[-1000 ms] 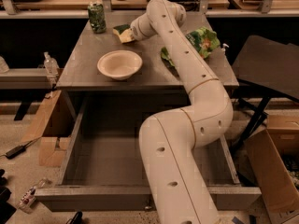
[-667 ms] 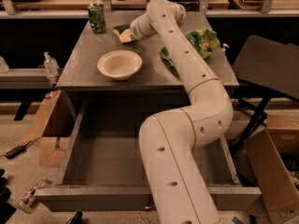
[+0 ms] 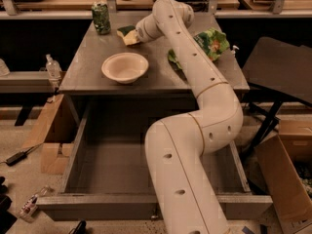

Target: Place sponge into top drawer

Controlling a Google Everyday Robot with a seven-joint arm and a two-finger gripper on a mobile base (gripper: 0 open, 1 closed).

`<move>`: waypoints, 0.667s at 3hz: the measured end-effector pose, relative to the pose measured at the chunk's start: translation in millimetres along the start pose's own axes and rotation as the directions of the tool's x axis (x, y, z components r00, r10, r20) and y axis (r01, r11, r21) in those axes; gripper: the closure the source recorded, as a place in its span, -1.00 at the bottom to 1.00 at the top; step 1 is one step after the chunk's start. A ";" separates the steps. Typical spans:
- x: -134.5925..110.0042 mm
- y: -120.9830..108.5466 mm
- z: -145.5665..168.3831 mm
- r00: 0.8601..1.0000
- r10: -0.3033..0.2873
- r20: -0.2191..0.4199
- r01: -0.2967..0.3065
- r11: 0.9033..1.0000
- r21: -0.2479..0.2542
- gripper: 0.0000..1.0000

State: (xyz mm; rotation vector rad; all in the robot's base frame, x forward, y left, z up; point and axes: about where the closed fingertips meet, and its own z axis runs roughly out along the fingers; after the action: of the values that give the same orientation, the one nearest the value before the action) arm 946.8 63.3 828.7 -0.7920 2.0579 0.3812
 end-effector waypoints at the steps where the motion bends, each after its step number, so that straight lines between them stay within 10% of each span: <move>1: 1.6 1.5 2.8 1.000 0.000 -0.003 0.000 1.000 -0.003 -1.00; 2: 3.8 3.3 6.4 1.000 0.001 -0.007 -0.001 1.000 -0.006 -0.63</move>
Offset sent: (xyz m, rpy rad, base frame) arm 0.0001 0.0019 -0.0028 -0.0008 0.0034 0.0020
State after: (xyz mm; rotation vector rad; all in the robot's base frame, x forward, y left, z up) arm 947.1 67.6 821.9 -0.7977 2.0648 0.3855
